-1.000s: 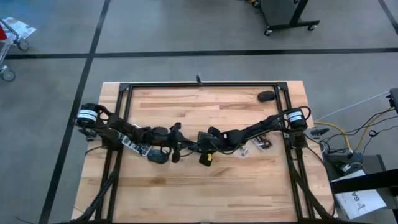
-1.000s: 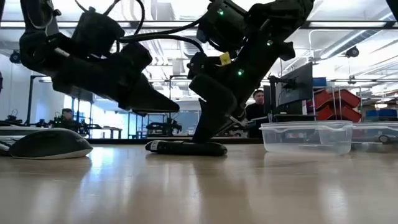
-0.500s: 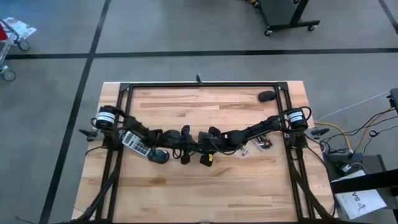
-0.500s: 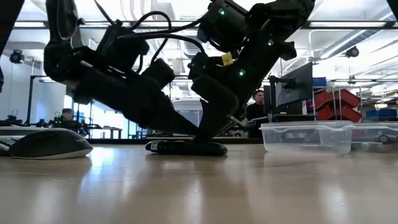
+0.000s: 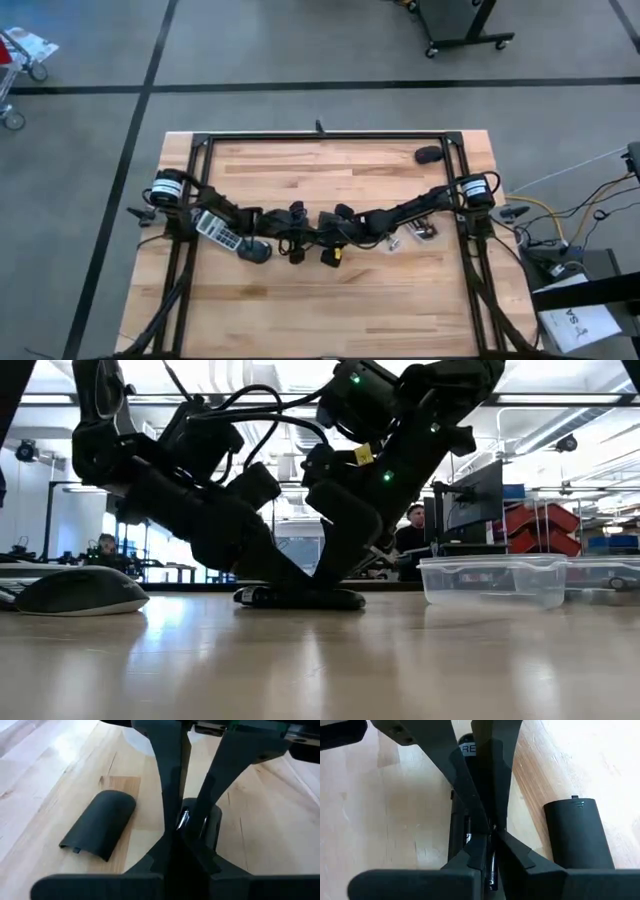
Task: Insert battery
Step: Insert the silver battery into the remote battery compartment
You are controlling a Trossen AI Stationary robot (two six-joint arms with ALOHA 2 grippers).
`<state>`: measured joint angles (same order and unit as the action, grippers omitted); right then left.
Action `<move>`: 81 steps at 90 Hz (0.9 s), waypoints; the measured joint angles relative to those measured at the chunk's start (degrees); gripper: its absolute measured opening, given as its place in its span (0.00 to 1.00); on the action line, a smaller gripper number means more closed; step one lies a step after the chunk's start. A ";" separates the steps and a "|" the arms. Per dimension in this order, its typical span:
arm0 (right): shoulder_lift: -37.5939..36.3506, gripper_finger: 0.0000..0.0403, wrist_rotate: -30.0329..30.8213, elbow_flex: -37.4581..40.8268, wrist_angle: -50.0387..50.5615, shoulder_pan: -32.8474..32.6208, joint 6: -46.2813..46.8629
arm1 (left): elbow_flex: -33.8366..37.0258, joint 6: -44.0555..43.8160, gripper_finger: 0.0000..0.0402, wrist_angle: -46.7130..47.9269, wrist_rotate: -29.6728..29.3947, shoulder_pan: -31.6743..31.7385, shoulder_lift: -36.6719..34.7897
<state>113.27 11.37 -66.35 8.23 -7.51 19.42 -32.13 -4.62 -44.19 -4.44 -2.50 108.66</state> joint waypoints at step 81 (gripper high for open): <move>-7.40 0.05 2.62 0.04 0.58 3.23 -7.30 | 5.55 -0.20 0.05 5.08 2.31 -3.06 -22.17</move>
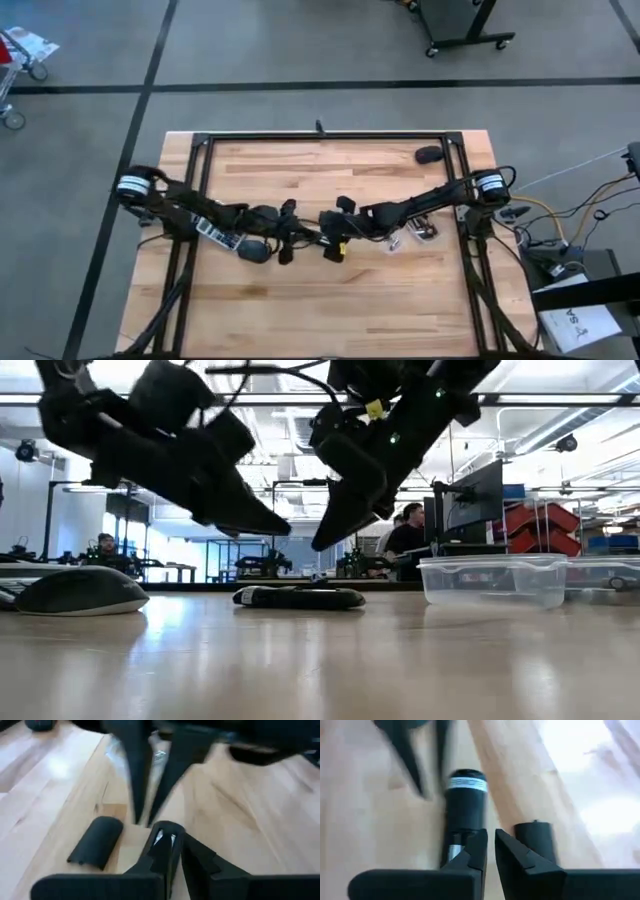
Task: Insert battery
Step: Insert the silver battery into the remote battery compartment, then close the remote battery compartment
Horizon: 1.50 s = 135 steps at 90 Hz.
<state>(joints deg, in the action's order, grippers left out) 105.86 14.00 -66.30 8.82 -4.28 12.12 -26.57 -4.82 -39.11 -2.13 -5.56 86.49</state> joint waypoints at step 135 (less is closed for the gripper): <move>-11.80 0.17 -5.89 5.24 32.58 -14.07 26.64 | 8.88 -0.41 0.05 -3.76 -0.24 -1.40 -9.69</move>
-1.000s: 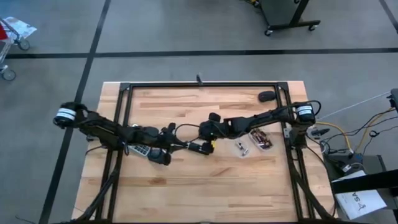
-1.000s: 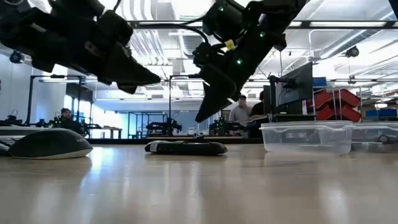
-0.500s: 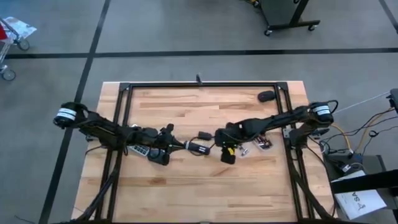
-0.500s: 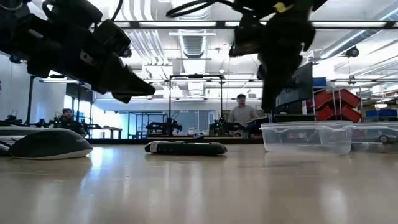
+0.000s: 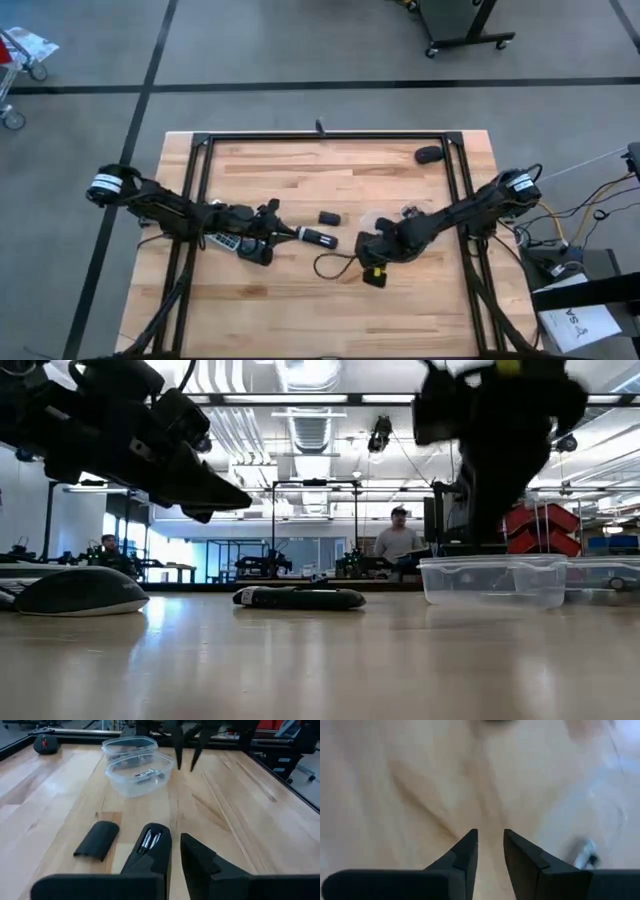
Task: Insert battery
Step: Close the remote battery compartment
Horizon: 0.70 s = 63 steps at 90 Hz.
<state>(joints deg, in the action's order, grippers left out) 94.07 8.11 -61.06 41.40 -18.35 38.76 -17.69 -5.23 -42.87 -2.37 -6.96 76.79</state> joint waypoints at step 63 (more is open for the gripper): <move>0.01 0.05 2.61 5.38 0.77 3.50 1.62 | 0.00 0.20 0.05 -0.55 -0.02 0.00 0.00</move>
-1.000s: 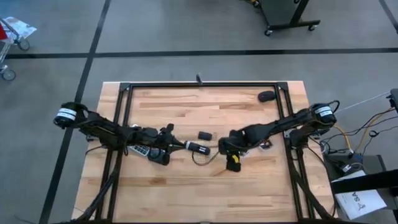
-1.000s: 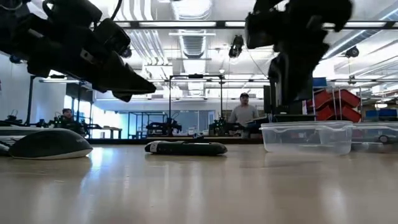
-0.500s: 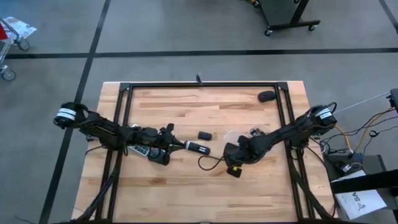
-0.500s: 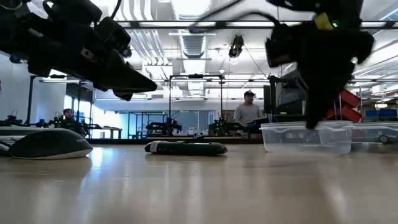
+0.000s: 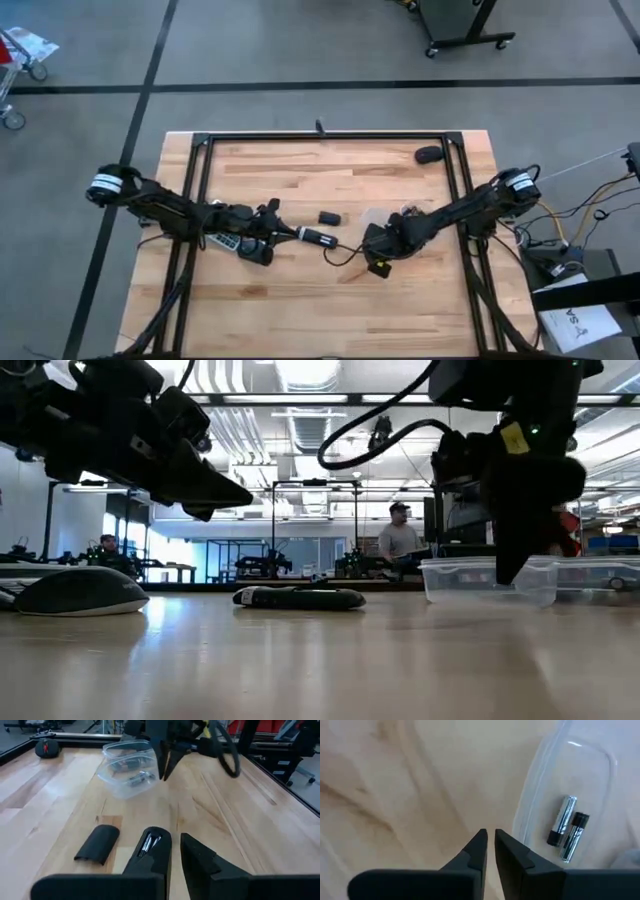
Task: Insert battery
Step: Close the remote battery compartment
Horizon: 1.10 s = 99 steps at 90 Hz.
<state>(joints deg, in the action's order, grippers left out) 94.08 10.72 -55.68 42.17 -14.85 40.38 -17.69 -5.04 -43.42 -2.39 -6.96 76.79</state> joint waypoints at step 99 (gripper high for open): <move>-6.85 0.17 -1.84 6.78 -33.32 18.52 -36.97 | -0.04 -1.70 0.05 1.40 -1.20 0.02 0.00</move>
<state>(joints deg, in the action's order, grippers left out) 87.23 8.89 -48.90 8.85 3.67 3.40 -17.74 -6.74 -42.02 -3.60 -6.94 76.79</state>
